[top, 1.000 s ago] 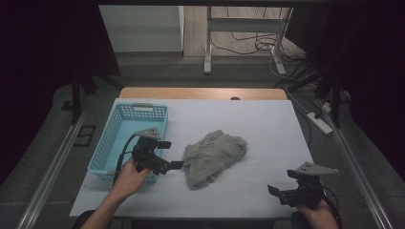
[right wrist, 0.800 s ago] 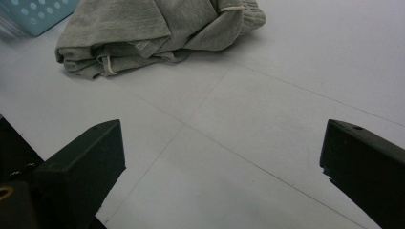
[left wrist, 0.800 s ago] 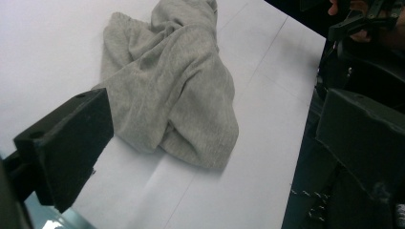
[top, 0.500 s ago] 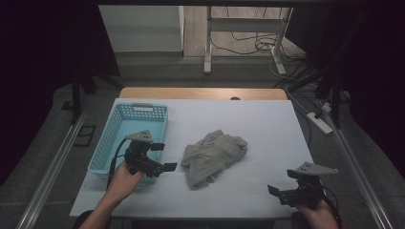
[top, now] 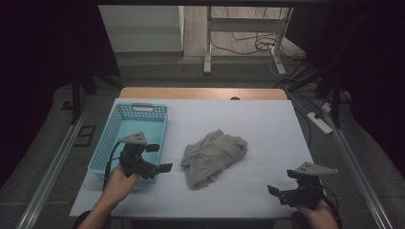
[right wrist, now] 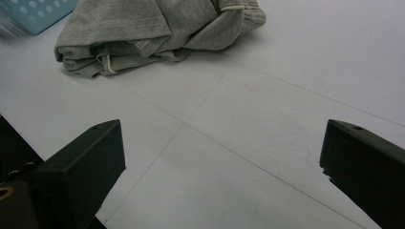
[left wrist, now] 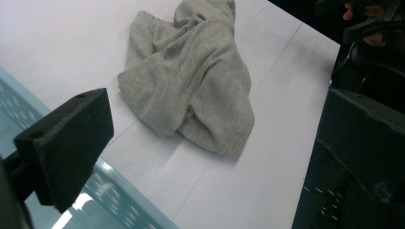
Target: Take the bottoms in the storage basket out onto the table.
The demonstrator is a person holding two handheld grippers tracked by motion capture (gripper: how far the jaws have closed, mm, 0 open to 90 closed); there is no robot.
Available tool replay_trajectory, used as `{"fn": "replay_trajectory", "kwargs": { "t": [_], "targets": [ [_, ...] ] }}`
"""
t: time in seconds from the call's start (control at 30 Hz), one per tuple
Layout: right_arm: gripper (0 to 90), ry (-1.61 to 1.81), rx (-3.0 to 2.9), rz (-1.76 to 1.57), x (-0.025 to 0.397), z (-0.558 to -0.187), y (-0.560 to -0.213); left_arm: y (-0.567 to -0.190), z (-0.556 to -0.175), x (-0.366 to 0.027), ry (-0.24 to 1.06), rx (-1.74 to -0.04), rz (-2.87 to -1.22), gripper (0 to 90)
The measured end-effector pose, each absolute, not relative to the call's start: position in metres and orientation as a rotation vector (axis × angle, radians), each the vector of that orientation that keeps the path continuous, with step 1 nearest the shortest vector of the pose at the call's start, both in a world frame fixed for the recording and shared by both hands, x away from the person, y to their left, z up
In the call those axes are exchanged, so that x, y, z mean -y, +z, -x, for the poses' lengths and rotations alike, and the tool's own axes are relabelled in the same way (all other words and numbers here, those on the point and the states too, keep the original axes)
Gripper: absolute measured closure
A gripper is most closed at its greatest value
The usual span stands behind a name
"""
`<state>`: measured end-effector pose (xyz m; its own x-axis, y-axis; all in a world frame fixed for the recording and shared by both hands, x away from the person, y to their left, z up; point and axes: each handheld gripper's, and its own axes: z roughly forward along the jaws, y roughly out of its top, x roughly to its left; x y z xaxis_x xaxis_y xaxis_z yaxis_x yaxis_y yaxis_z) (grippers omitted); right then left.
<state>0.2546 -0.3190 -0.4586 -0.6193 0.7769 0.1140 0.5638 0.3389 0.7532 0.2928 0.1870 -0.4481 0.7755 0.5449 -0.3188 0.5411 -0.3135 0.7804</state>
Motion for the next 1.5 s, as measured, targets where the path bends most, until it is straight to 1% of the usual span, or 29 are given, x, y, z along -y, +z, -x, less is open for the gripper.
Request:
{"fn": "replay_trajectory", "kwargs": {
  "t": [0.9, 1.5],
  "targets": [
    [1.9, 1.138, -2.347, -1.196, 0.318, -0.255, -0.459, -0.454, -0.274, -0.211, 0.000, -0.848, -1.915, 0.0],
    [1.9, 1.131, -2.346, -1.190, 0.317, -0.254, -0.459, -0.463, -0.257, -0.230, 0.002, -0.899, -1.874, 0.0]
  ]
}}
